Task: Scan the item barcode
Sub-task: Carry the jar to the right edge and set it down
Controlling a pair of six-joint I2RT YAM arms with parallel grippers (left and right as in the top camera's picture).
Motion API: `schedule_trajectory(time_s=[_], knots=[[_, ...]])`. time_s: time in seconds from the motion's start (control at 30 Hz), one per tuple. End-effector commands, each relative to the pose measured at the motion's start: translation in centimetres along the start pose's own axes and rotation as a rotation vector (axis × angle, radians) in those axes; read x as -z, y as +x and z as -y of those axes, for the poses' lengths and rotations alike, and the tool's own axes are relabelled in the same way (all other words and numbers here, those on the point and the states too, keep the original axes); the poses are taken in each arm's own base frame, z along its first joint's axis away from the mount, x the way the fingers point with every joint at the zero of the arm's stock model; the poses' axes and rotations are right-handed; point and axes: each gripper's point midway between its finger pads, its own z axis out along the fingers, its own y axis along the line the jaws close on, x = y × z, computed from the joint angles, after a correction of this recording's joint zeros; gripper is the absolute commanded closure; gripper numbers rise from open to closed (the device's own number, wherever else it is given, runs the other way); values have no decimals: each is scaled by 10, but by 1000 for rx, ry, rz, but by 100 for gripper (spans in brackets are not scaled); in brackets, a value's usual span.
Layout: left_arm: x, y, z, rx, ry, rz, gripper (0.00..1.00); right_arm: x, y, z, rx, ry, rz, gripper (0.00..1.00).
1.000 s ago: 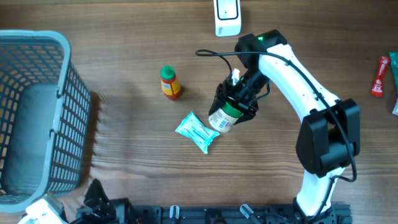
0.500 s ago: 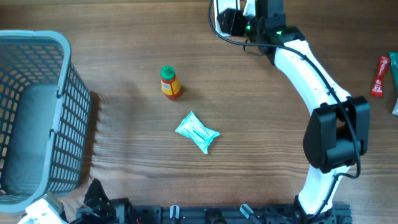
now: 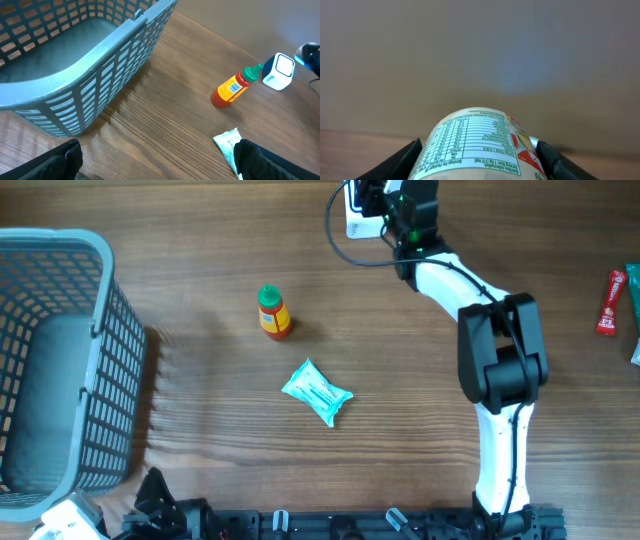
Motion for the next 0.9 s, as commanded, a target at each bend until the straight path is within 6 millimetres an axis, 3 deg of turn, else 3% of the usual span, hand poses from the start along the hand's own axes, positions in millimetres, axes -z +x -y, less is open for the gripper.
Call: schedule_trajectory(time_s=[0.0, 0.07, 0.13, 0.17, 0.2, 0.3, 0.37, 0.43, 0.47, 0.57, 0.6, 0.63, 0.67, 0.73, 0.8, 0.87], knots=[[2, -1, 0, -11, 0, 11, 0, 38, -97, 59, -45, 145, 106, 53], [2, -1, 0, -11, 0, 11, 0, 81, -115, 133, -82, 343, 26, 57], [2, -1, 0, -11, 0, 11, 0, 134, -119, 207, -131, 538, -53, 57], [2, -1, 0, -12, 0, 11, 0, 170, -110, 256, -177, 644, -117, 55], [2, -1, 0, -11, 0, 11, 0, 197, -98, 289, -213, 719, -171, 55], [2, -1, 0, -11, 0, 11, 0, 292, -25, 383, -344, 936, -409, 55], [2, -1, 0, -11, 0, 11, 0, 340, 23, 418, -452, 1029, -535, 55], [2, -1, 0, -11, 0, 11, 0, 378, 72, 437, -570, 1083, -655, 55], [2, -1, 0, -11, 0, 11, 0, 389, 95, 441, -627, 1090, -703, 54], [2, -1, 0, -11, 0, 11, 0, 395, 122, 444, -670, 1091, -761, 50], [2, -1, 0, -11, 0, 11, 0, 394, 122, 445, -672, 1091, -756, 34], [2, -1, 0, -11, 0, 11, 0, 393, 117, 445, -674, 1090, -747, 0], [2, -1, 0, -11, 0, 11, 0, 392, 107, 446, -668, 1088, -726, 0], [2, -1, 0, -11, 0, 11, 1, 391, 66, 449, -648, 1100, -638, 0], [2, -1, 0, -11, 0, 11, 0, 393, -18, 447, -564, 1102, -466, 0], [2, -1, 0, -11, 0, 11, 0, 401, -108, 431, -490, 1097, -268, 0]])
